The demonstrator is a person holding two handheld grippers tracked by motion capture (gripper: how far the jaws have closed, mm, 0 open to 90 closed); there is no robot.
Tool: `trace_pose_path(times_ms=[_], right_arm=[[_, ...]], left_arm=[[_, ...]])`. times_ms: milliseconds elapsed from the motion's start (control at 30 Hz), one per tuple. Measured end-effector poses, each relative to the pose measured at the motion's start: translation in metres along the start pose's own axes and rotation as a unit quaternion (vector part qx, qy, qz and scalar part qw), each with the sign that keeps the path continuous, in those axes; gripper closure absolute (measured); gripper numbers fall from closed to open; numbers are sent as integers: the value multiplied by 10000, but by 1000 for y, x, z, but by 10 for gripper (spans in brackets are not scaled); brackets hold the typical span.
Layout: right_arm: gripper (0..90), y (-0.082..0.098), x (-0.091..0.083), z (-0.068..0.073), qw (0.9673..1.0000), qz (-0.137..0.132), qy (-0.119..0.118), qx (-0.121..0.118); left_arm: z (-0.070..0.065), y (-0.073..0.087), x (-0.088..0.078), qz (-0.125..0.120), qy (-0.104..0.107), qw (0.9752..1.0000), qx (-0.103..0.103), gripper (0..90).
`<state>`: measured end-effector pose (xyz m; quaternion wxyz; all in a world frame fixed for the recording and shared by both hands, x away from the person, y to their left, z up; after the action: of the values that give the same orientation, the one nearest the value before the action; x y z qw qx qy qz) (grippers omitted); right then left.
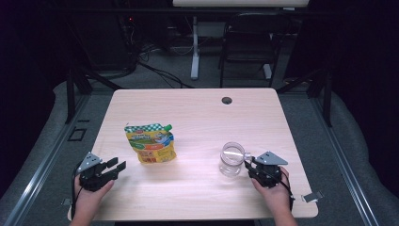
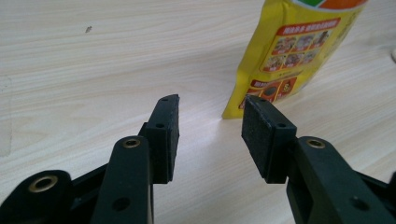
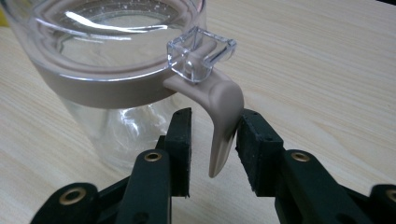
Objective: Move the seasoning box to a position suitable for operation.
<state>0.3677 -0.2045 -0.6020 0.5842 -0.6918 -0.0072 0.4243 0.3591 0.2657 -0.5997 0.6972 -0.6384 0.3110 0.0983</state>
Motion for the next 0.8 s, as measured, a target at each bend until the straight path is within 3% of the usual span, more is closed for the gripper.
trace_pose_path(times_ms=[200, 433, 800], right_arm=[[761, -2, 4, -3, 9999, -25, -41, 123], [767, -2, 2, -3, 9999, 107, -103, 24], [774, -2, 3, 17, 9989, 208, -376, -197]], left_arm=[[-4, 5, -5, -11, 6, 9999, 133, 578], [-6, 6, -9, -14, -10, 9997, 242, 576], [-15, 3, -2, -8, 125, 9993, 353, 576]])
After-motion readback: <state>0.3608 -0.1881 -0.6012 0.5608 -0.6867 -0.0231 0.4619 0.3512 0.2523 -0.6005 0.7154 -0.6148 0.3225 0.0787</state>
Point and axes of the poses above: each handheld gripper's, and its own axes: x roughly forward along the jaws, y roughly out of its underside, z roughly to its left, the point moved 9 cm from there along x, roughly forward along the jaws, and after that the axes turned 12 degrees about -y, right-handed, at the moved point
